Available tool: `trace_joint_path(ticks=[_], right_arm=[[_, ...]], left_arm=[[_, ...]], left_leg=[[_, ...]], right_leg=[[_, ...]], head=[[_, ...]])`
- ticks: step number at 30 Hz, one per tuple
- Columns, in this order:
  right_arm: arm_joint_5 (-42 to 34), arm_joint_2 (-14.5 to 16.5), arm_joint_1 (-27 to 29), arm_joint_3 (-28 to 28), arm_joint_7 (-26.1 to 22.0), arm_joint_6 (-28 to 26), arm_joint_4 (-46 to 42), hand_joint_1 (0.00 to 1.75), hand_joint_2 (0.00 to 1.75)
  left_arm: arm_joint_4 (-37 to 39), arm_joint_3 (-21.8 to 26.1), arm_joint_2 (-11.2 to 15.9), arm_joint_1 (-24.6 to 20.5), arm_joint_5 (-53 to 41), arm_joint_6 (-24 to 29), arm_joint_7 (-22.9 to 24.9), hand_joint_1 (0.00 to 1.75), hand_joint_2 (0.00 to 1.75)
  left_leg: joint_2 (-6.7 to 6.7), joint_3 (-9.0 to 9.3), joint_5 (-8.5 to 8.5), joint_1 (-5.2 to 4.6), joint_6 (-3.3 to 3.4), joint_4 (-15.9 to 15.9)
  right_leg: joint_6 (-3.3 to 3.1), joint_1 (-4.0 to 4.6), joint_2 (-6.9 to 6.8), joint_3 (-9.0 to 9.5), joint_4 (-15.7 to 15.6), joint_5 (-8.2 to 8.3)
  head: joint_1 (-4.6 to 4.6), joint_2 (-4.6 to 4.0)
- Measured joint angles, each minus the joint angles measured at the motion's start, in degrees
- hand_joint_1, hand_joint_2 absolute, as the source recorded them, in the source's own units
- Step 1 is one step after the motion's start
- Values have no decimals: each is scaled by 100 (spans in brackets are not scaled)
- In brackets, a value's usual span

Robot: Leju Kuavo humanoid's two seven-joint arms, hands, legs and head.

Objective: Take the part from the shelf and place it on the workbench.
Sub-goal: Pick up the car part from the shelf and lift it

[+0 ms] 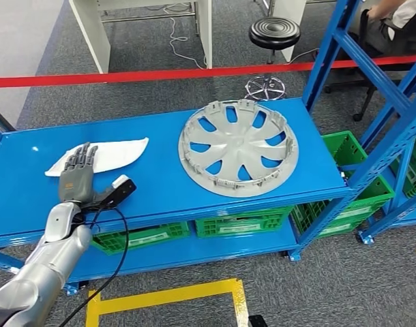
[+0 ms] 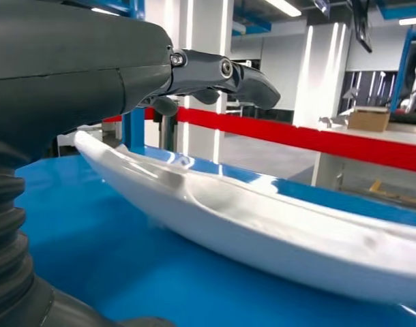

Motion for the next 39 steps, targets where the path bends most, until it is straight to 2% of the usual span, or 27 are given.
trace_joint_path(ticks=[1,3,4,5,6,7,9,10,11,13,15,17,19,20,21,22,24,25,26,29,31,32,34,35,36,37,39], right_arm=[[9,0,-4,1,-3,0,0,0,0],[26,0,-10,4,-7,-1,1,0,0],[37,0,-8,8,-5,0,2,0,0],[49,0,-2,12,-1,1,2,0,0],[63,0,3,16,3,3,2,0,0],[75,0,4,19,6,5,2,0,0],[102,0,-2,24,5,14,3,0,0],[116,0,-7,27,3,19,4,0,0],[133,0,-9,33,2,23,5,0,0],[167,0,-5,52,-1,33,6,0,0],[203,-1,-2,73,0,42,6,0,0],[228,-2,-3,81,0,56,6,0,0],[240,-3,3,83,0,68,8,0,0],[247,-4,5,84,0,73,9,0,0],[252,-4,5,85,0,76,11,0,0],[258,-4,3,86,0,80,11,0,0],[268,-4,-3,89,-7,81,12,0,0],[273,-4,-7,94,-14,80,12,0,0],[280,-4,-7,101,-28,80,13,0,0],[309,-4,4,117,-116,80,12,0,0],[321,-3,-2,119,-184,79,12,0,0],[323,-2,-8,120,-207,78,11,0,0],[327,-2,-11,120,-241,78,12,0,0],[329,-2,-7,120,-251,78,12,0,0],[333,-2,-4,120,-264,78,13,0,0],[337,-2,-3,120,-280,80,12,0,0],[349,-1,-10,121,-327,85,11,0,0]], left_arm=[[19,7,-2,-15,-19,-15,34,0,175],[69,10,-7,-38,-96,-57,129,0,175],[100,9,-8,-41,-135,-76,182,0,175],[131,9,-8,-40,-179,-89,238,0,175],[156,9,-8,-42,-214,-94,288,0,175],[175,8,-8,-49,-248,-96,334,0,175],[200,7,-8,-88,-339,-94,428,0,175],[216,4,-9,-123,-406,-94,489,0,175],[234,-2,-10,-158,-486,-99,570,0,175],[264,-13,-10,-214,-634,-116,775,0,175],[281,-16,-9,-260,-707,-137,954,0,175],[299,-16,-2,-316,-741,-149,1065,0,175],[326,-16,8,-343,-777,-160,1135,0,175],[341,-16,9,-345,-796,-169,1166,0,175],[358,-16,10,-349,-815,-185,1206,0,175],[373,-16,11,-361,-838,-210,1252,16,175],[394,-16,16,-408,-873,-281,1352,103,175],[402,-16,24,-442,-884,-335,1398,147,175],[409,-16,34,-473,-888,-396,1440,175,175],[436,-16,93,-527,-877,-626,1533,175,175],[450,-16,142,-553,-852,-725,1557,175,175],[455,-16,168,-564,-844,-749,1559,175,175],[470,-16,221,-567,-842,-771,1559,175,175],[478,-16,243,-554,-846,-775,1559,175,175],[485,-16,259,-541,-856,-775,1561,175,175],[491,-16,271,-532,-869,-774,1566,175,175],[496,-16,297,-534,-907,-774,1588,175,175]], left_leg=[[1,-87,-137,5,-26,211],[5,-403,-509,12,-61,958],[5,-557,-635,14,-69,1312],[5,-648,-666,14,-67,1517],[5,-647,-591,14,-57,1508],[5,-547,-417,13,-38,1280],[5,-217,-18,-1,20,530],[6,-83,88,-12,45,211],[7,-13,121,-23,63,22],[5,9,82,-31,86,-81],[12,35,105,-5,132,-125],[22,62,126,18,184,-164],[22,59,125,15,204,-162],[21,61,124,14,206,-158],[19,63,121,13,206,-153],[16,65,117,14,203,-145],[12,63,98,9,174,-124],[11,50,90,0,151,-104],[9,37,89,-10,121,-92],[10,18,96,-12,40,-90],[12,-56,-50,-1,-15,98],[13,-167,-206,4,-41,363],[13,-494,-551,7,-74,1124],[13,-623,-637,7,-80,1411],[13,-673,-617,7,-76,1513],[13,-616,-485,6,-63,1381],[13,-280,-85,0,-12,651]], right_leg=[[-30,-10,-5,6,-11,7],[-65,-7,-9,11,-12,3],[-71,-2,-7,14,-11,1],[-75,2,-2,18,-11,-2],[-77,7,5,24,-10,-4],[-76,12,13,34,-9,-7],[-60,32,21,47,-4,-21],[-42,44,21,37,3,-26],[-20,54,18,17,10,-24],[30,60,8,-10,7,-12],[86,58,4,-49,56,-74],[133,49,0,-264,503,-336],[165,36,-5,-615,1257,-647],[175,31,-5,-733,1492,-694],[179,27,-5,-765,1534,-639],[177,21,-7,-684,1341,-479],[159,15,-11,-329,592,-120],[141,16,-9,-172,281,-23],[122,20,-5,-80,103,5],[39,25,9,-46,37,6],[-31,8,8,-34,11,28],[-60,2,7,-28,2,33],[-91,11,9,-27,2,30],[-94,16,10,-25,2,29],[-95,20,11,-24,4,28],[-94,24,11,-21,6,28],[-91,31,12,-12,7,26]], head=[[-9,0],[-27,0],[-28,0],[-28,0],[-29,0],[-28,0],[-28,0],[-27,0],[-23,1],[-19,1],[-13,1],[7,1],[24,0],[25,0],[27,0],[28,0],[27,0],[27,0],[24,0],[19,1],[2,1],[-5,0],[-19,0],[-18,0],[-19,0],[-19,0],[-18,0]])
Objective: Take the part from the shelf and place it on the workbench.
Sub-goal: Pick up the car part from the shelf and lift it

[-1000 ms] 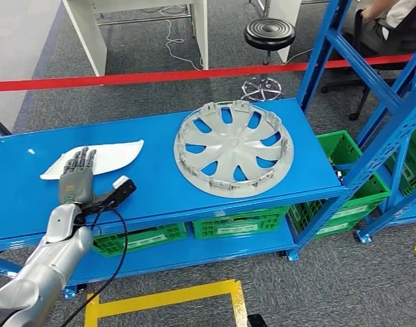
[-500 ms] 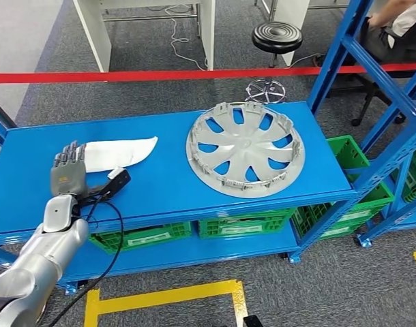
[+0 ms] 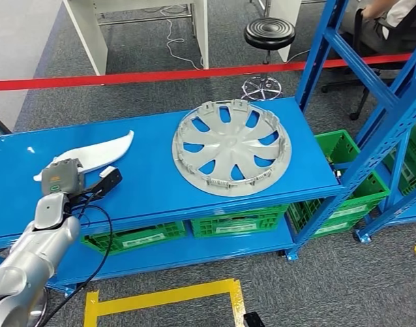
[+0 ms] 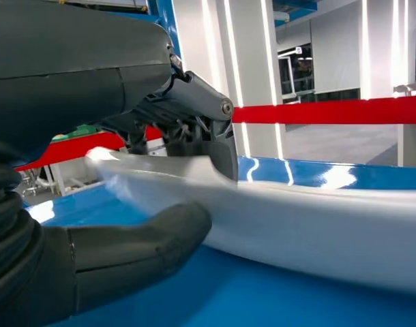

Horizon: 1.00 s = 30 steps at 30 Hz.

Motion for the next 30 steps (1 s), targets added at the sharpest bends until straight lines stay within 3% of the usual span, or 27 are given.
trace_joint_path(ticks=[2,5,7,8,11,12,13,15,17,18,20,22,23,25,27,29,30], right_arm=[[13,3,-15,3,-57,2,-1,0,0],[25,5,-25,7,-105,3,-1,0,0],[28,4,-32,9,-126,1,-2,0,0],[29,3,-37,11,-140,-1,-3,0,0],[34,3,-41,17,-193,-22,-3,0,0],[37,3,-41,18,-209,-32,-3,0,0],[42,3,-43,18,-223,-40,-3,0,0],[52,3,-52,18,-239,-58,-4,0,0],[58,3,-54,18,-244,-74,-5,0,0],[59,3,-47,17,-243,-83,-5,0,0],[60,3,-14,16,-232,-98,-5,0,0],[62,3,18,11,-189,-101,-5,0,0],[64,3,25,7,-156,-97,-5,0,0],[67,3,31,-6,-84,-79,-5,0,0],[69,3,47,-16,-8,-51,-5,0,0],[72,3,71,-29,54,-26,-7,0,0],[73,3,79,-43,68,-17,-9,0,0]], left_arm=[[2,0,29,-11,-33,-1,38,175,175],[3,0,66,-8,-57,4,84,175,175],[3,0,75,-11,-84,11,90,175,175],[3,0,79,-9,-107,18,92,175,175],[5,0,111,51,-181,119,74,175,175],[6,0,126,86,-182,197,24,175,175],[7,0,143,121,-170,298,-61,175,175],[7,4,177,189,-81,597,-343,175,175],[-38,58,206,282,146,1025,-811,175,175],[-119,129,214,352,314,1217,-1110,175,175],[-444,395,180,554,707,1414,-1892,175,175],[-922,875,53,759,1137,1432,-2853,175,175],[-1155,1173,-40,835,1342,1434,-3372,175,175],[-1529,1780,-258,942,1714,1434,-4278,175,175],[-1818,2220,-466,1072,2250,1433,-4929,175,175],[-2193,2334,-630,1281,3240,1397,-5307,175,175],[-2526,2246,-695,1452,3928,1356,-5375,175,175]], left_leg=[[0,275,196,-22,49,-611],[-3,334,181,-33,98,-784],[1,373,216,1,155,-845],[5,391,231,18,179,-871],[14,394,234,18,198,-874],[14,395,233,19,198,-872],[11,397,230,22,195,-868],[3,398,212,30,167,-845],[-6,371,187,14,109,-797],[-10,357,184,4,79,-782],[-11,349,192,2,34,-779],[-4,302,82,15,-13,-662],[-2,216,-54,18,-35,-454],[2,-95,-418,21,-62,282],[2,-351,-593,21,-64,870],[2,-281,-387,21,-40,706],[3,-112,-170,20,-18,336]], right_leg=[[29,18,5,-22,11,4],[112,27,5,-52,-7,18],[175,29,-2,-109,103,-93],[203,24,-4,-208,315,-227],[264,-8,-10,-693,1371,-674],[279,-17,-12,-775,1538,-684],[288,-27,-15,-746,1472,-582],[296,-48,-23,-420,780,-212],[267,-49,-16,-89,159,-34],[240,-43,-8,-23,43,-37],[166,-33,10,-10,31,-44],[94,-45,16,-3,15,-29],[61,-54,15,3,6,-23],[19,-56,17,8,4,-27],[10,-54,34,16,5,-33],[13,-53,50,36,6,-39],[20,-53,57,50,6,-46]], head=[[0,1],[4,1],[21,1],[38,1],[69,0],[72,0],[75,0],[76,0],[77,1],[74,1],[64,1],[55,0],[46,0],[27,0],[21,0],[17,0],[14,0]])
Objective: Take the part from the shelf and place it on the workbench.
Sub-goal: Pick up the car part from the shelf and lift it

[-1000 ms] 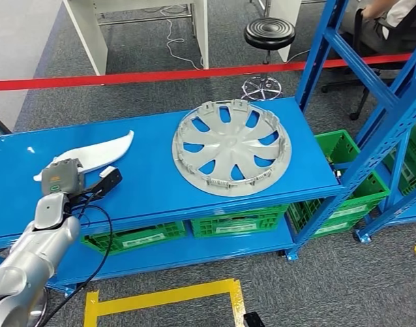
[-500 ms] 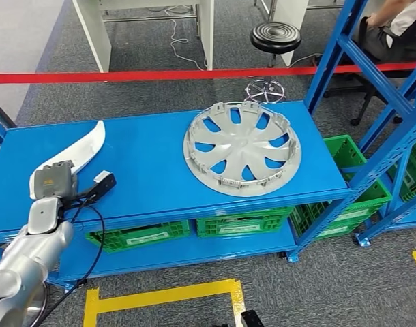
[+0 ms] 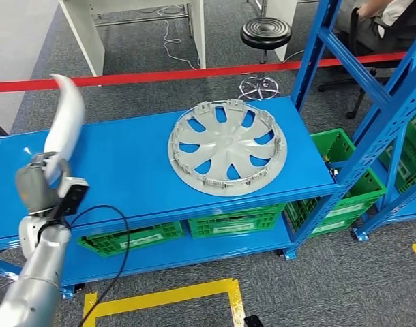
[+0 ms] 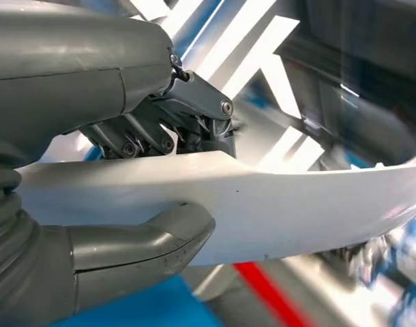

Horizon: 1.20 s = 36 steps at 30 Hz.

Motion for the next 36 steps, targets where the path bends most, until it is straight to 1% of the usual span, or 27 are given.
trace_joint_path(ticks=[1,3,6,8,9,11,12,13,14,16,17,18,19,21,22,23,24,25,26,27,28,29,30,32,33,34,36], right_arm=[[1,0,5,-17,4,4,-2,0,0],[5,0,16,-66,-9,-3,-8,0,0],[20,1,49,-138,-50,-46,-9,0,0],[24,2,56,-183,-81,-95,-9,0,0],[18,2,55,-210,-100,-128,-9,0,0],[-14,3,56,-275,-160,-204,-10,0,0],[-33,4,61,-311,-193,-241,-11,0,0],[-50,6,66,-349,-228,-275,-11,0,0],[-69,7,68,-386,-267,-306,-12,0,0],[-96,10,58,-460,-364,-364,-15,0,0],[-107,11,46,-493,-423,-390,-19,0,0],[-113,14,36,-525,-481,-415,-22,0,0],[-117,17,30,-554,-529,-436,-25,0,0],[-122,29,35,-598,-583,-464,-30,0,0],[-122,36,37,-619,-600,-475,-32,0,0],[-118,44,37,-637,-625,-487,-36,0,0],[-107,52,35,-657,-657,-502,-39,0,0],[-92,57,31,-672,-689,-520,-42,0,0],[-77,60,32,-685,-714,-537,-43,0,0],[-64,62,34,-698,-731,-554,-44,0,0],[-54,64,36,-711,-740,-568,-44,0,0],[-42,66,37,-722,-745,-577,-44,0,0],[-22,70,36,-733,-749,-583,-44,0,0],[25,84,30,-749,-756,-603,-49,0,0],[45,89,28,-758,-765,-625,-54,0,0],[61,92,27,-767,-773,-649,-59,0,0],[95,94,36,-778,-786,-683,-65,0,0]], left_arm=[[-374,-153,-39,192,631,-62,13,175,175],[-1330,-585,-91,702,1658,-275,63,175,175],[-2885,-1225,-100,1636,2424,-691,0,175,175],[-3852,-1590,-81,2205,2791,-1004,-35,175,175],[-4258,-1741,-66,2460,2954,-1188,-43,175,175],[-4967,-1991,-22,2953,3323,-1589,-55,175,175],[-5281,-2098,1,3186,3487,-1759,-58,175,175],[-5575,-2196,25,3395,3614,-1872,-58,175,175],[-5849,-2289,45,3584,3705,-1932,-59,175,175],[-6320,-2453,70,3885,3843,-1960,-59,175,175],[-6506,-2524,75,4013,3907,-1966,-59,175,175],[-6663,-2592,77,4121,3958,-1972,-59,175,175],[-6792,-2654,78,4211,3994,-1977,-59,175,175],[-6999,-2753,81,4351,4049,-1983,-59,175,175],[-7083,-2785,83,4413,4078,-1993,-59,175,175],[-7161,-2807,81,4471,4134,-2033,-59,175,175],[-7226,-2821,69,4526,4221,-2119,-59,175,175],[-7269,-2827,41,4580,4327,-2241,-59,175,175],[-7296,-2829,2,4637,4424,-2373,-59,175,175],[-7309,-2829,-40,4693,4489,-2483,-59,175,175],[-7311,-2828,-76,4745,4498,-2546,-59,175,175],[-7311,-2827,-104,4786,4461,-2564,-59,175,175],[-7311,-2826,-123,4813,4402,-2550,-59,175,175],[-7311,-2825,-146,4838,4292,-2479,-59,175,175],[-7314,-2825,-154,4852,4265,-2440,-59,175,175],[-7317,-2824,-160,4872,4253,-2409,-59,175,175],[-7325,-2822,-172,4929,4230,-2356,-59,175,175]], left_leg=[[2,179,171,-4,22,-384],[3,434,327,-25,59,-952],[-2,475,282,-36,119,-1082],[8,509,317,-12,187,-1130],[16,522,336,-1,216,-1149],[32,517,349,-8,242,-1145],[39,513,350,-12,246,-1143],[44,511,351,-15,249,-1140],[43,510,353,-16,251,-1137],[33,509,361,-17,246,-1124],[25,503,365,-28,234,-1108],[18,495,376,-37,210,-1097],[13,485,395,-43,177,-1091],[3,467,444,-39,99,-1098],[1,443,413,-32,63,-1075],[-2,400,298,-26,31,-982],[-4,322,95,-18,2,-773],[-3,218,-175,-10,-24,-450],[-3,119,-441,-4,-47,-68],[-3,58,-638,1,-66,260],[-3,80,-732,3,-77,426],[-2,209,-719,5,-82,368],[-2,454,-616,8,-78,69],[-3,1058,-387,3,-45,-818],[-6,1252,-315,-6,-9,-1150],[-10,1334,-283,-21,33,-1317],[-13,1276,-210,-48,126,-1334]], right_leg=[[11,3,6,11,0,-10],[60,22,11,4,10,-26],[157,34,-4,-2,-6,-41],[220,34,-25,-54,144,-212],[244,34,-36,-148,384,-387],[278,30,-50,-441,1127,-793],[289,29,-53,-560,1448,-915],[292,29,-55,-598,1591,-934],[287,29,-56,-522,1498,-842],[250,30,-54,-82,738,-495],[229,34,-50,142,333,-369],[208,39,-45,291,58,-299],[185,49,-40,365,-75,-275],[130,52,-42,342,-107,-215],[93,45,-53,324,-119,-168],[53,34,-66,288,-137,-119],[21,21,-82,236,-152,-62],[-2,23,-96,193,-147,-12],[-12,26,-105,121,-143,38],[-10,28,-116,47,-136,90],[-3,30,-126,-27,-128,141],[6,30,-133,-99,-120,189],[17,30,-136,-170,-108,239],[53,41,-134,-278,-82,340],[80,48,-131,-312,-76,392],[112,53,-130,-331,-79,442],[186,44,-129,-347,-120,553]], head=[[-1,0],[-8,1],[-7,1],[13,1],[31,1],[62,1],[65,1],[64,0],[65,0],[66,0],[66,1],[62,1],[61,1],[56,0],[55,0],[42,0],[23,0],[4,0],[-11,0],[-18,0],[-19,0],[-19,0],[-19,0],[-19,0],[-15,0],[-12,0],[-3,0]])
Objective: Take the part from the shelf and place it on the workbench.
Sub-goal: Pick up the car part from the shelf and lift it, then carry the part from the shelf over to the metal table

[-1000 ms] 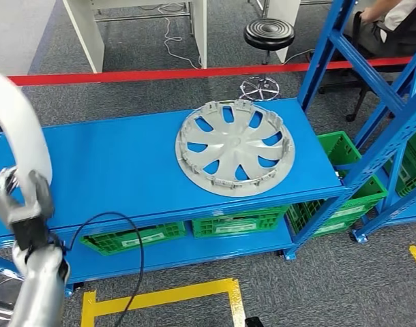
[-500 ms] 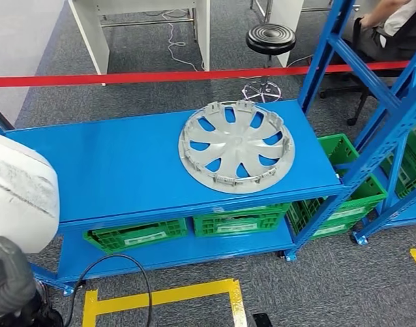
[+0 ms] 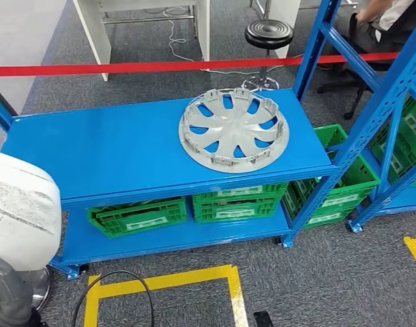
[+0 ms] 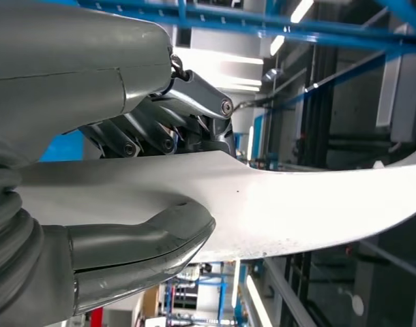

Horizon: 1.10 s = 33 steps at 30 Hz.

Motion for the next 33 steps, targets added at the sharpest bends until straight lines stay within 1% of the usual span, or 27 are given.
trace_joint_path(ticks=[1,2,3,5,6,7,8,9,11,12,13,14,16,17,18,19,21,22,23,24,25,26,28,29,31,32,33], right_arm=[[20,0,5,-1,-4,-4,0,0,0],[42,0,11,-2,-10,-3,1,0,0],[61,0,14,-2,-19,-1,1,0,0],[85,0,15,-5,-44,9,1,0,0],[89,0,14,-10,-69,22,1,0,0],[90,0,14,-21,-101,38,1,0,0],[86,0,14,-34,-139,60,0,0,0],[78,0,13,-50,-179,85,-3,0,0],[56,1,-3,-79,-239,134,-15,0,0],[48,1,-16,-90,-261,158,-22,0,0],[44,3,-29,-100,-277,179,-27,0,0],[42,6,-35,-112,-289,197,-30,0,0],[36,14,-19,-140,-302,223,-28,0,0],[35,17,-8,-156,-304,237,-28,0,0],[36,20,-1,-169,-305,252,-27,0,0],[39,22,0,-181,-307,267,-27,0,0],[37,22,-1,-203,-309,292,-27,0,0],[31,22,-1,-214,-310,301,-27,0,0],[17,22,-1,-226,-321,314,-27,0,0],[-4,22,-1,-240,-339,330,-27,0,0],[-28,23,-4,-259,-362,351,-27,0,0],[-52,26,-6,-279,-386,377,-28,0,0],[-68,35,-11,-317,-407,423,-30,0,0],[-60,38,-12,-329,-402,446,-31,0,0],[-13,39,-10,-340,-372,486,-30,0,0],[13,38,-8,-343,-355,499,-29,0,0],[34,37,-6,-345,-344,507,-28,0,0]], left_arm=[[-1,1,-4,21,-12,25,0,175,175],[-3,-1,-11,37,-23,51,0,175,175],[-5,-2,-17,48,-31,76,0,175,175],[-10,-15,-28,69,-42,124,0,175,175],[-11,-27,-29,81,-49,150,0,175,175],[-12,-43,-28,93,-55,175,0,175,175],[-12,-61,-26,102,-57,194,0,175,175],[-12,-82,-20,109,-57,209,0,175,175],[-17,-122,-6,115,-62,236,0,175,175],[-26,-144,2,115,-69,249,0,175,175],[-36,-164,9,116,-79,262,0,175,175],[-45,-187,16,116,-90,277,0,175,175],[-52,-230,35,118,-118,334,0,175,175],[-53,-251,48,121,-135,376,0,175,175],[-56,-272,65,124,-152,422,0,175,175],[-60,-295,86,127,-164,466,0,175,175],[-66,-344,128,130,-180,543,0,175,175],[-67,-367,149,130,-185,573,0,175,175],[-70,-388,168,131,-190,598,0,175,175],[-76,-409,186,132,-194,621,0,175,175],[-87,-428,201,132,-199,649,0,175,175],[-103,-445,216,132,-205,678,0,175,175],[-151,-478,240,132,-221,737,0,175,175],[-175,-493,252,133,-236,771,0,175,175],[-205,-528,282,137,-294,872,0,175,175],[-212,-552,299,136,-332,934,0,175,175],[-216,-583,318,133,-364,996,0,175,175]], left_leg=[[14,-40,60,1,44,-1],[28,-94,129,8,93,-10],[42,-164,210,18,137,-23],[57,-326,354,25,189,-24],[61,-419,426,23,193,-17],[65,-515,494,22,187,-7],[69,-612,558,22,177,8],[71,-705,617,25,162,25],[70,-846,712,22,114,72],[71,-902,756,13,84,102],[72,-945,809,6,51,129],[74,-981,863,2,18,145],[72,-1025,944,21,-52,156],[66,-1051,868,33,-88,196],[59,-1091,684,42,-120,322],[53,-1148,394,49,-148,566],[52,-1247,-194,50,-183,1279],[51,-1253,-324,50,-189,1586],[51,-1198,-300,49,-185,1743],[51,-1062,-162,48,-170,1704],[50,-835,9,45,-144,1465],[46,-547,104,36,-104,1078],[40,-27,60,7,-24,261],[38,92,-6,-13,9,30],[44,81,30,-28,70,-95],[53,25,100,-21,111,-114],[64,-47,178,-9,155,-133]], right_leg=[[33,-11,7,-14,0,1],[59,-17,14,-55,64,-108],[81,-21,22,-126,239,-336],[108,-24,30,-313,916,-985],[122,-24,31,-375,1302,-1220],[132,-25,31,-370,1577,-1315],[140,-26,31,-279,1680,-1285],[140,-28,30,-80,1572,-1163],[123,-30,32,578,849,-964],[105,-29,36,930,397,-977],[86,-23,41,1154,54,-1034],[62,-12,46,1271,-154,-1092],[-8,-3,37,1204,-228,-1073],[-59,-4,23,1158,-226,-1023],[-109,-8,4,1100,-229,-963],[-147,-10,-15,1030,-230,-896],[-187,8,-38,873,-220,-764],[-191,19,-47,796,-205,-697],[-193,29,-56,709,-180,-633],[-189,38,-60,615,-145,-573],[-183,46,-62,516,-104,-518],[-174,50,-62,422,-64,-469],[-130,63,-58,299,-8,-379],[-97,60,-59,268,-3,-329],[-23,47,-62,231,-25,-229],[9,40,-50,199,-9,-267],[37,37,-32,142,79,-416]], head=[[-3,0],[0,0],[6,0],[25,0],[30,0],[31,0],[32,0],[33,0],[34,1],[32,1],[31,2],[29,2],[28,1],[23,0],[12,0],[0,0],[-19,0],[-21,0],[-23,0],[-24,0],[-26,0],[-26,0],[-25,0],[-25,0],[-28,0],[-33,0],[-27,0]])
